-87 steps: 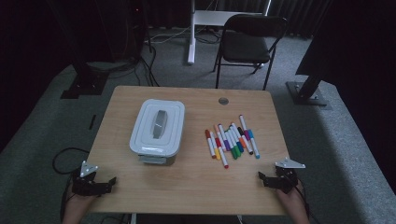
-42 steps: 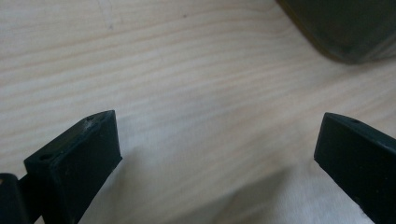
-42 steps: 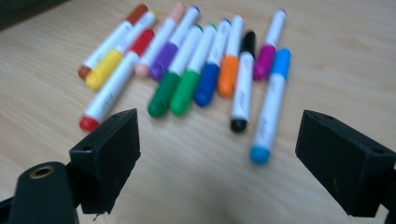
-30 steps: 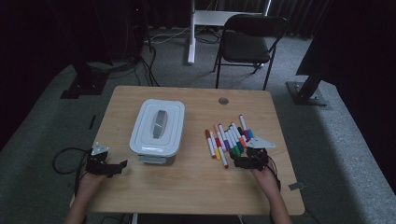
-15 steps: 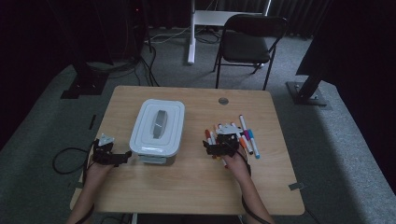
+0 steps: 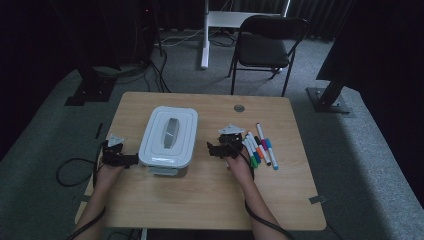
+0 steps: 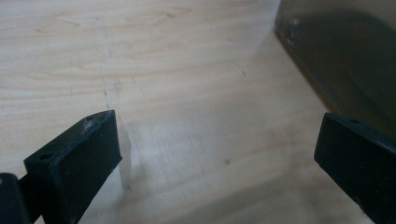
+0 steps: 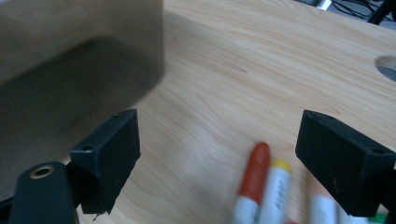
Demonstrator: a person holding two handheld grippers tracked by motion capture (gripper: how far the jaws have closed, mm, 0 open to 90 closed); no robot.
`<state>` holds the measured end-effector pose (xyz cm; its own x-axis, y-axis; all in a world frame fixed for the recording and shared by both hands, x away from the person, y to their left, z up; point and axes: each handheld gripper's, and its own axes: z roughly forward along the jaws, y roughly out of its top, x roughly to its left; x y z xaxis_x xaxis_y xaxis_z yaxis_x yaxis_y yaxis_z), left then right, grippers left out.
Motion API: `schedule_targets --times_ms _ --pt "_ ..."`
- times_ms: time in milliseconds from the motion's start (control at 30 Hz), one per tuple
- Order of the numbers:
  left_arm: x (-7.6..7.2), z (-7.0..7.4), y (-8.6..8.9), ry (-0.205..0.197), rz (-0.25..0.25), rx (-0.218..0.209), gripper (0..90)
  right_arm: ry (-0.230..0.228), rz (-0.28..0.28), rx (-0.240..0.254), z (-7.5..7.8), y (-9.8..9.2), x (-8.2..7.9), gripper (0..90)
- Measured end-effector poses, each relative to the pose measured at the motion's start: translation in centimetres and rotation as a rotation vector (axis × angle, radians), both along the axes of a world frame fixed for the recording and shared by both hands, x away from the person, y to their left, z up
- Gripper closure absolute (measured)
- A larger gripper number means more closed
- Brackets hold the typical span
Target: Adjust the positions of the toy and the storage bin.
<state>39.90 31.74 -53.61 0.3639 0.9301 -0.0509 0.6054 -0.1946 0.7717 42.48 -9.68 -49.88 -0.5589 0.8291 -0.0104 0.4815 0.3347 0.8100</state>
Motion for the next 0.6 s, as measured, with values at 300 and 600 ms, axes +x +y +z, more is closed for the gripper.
schedule_targets --times_ms 300,600 --pt "2.1 0.2 -0.8 -0.007 -0.020 -0.001 0.9 -0.002 -0.053 -0.032 -0.7 2.3 1.6 13.7" --pt "3.4 0.5 -2.4 -0.008 -0.061 -0.006 0.8 0.026 -0.095 -0.022 -1.5 3.8 2.8 13.5"
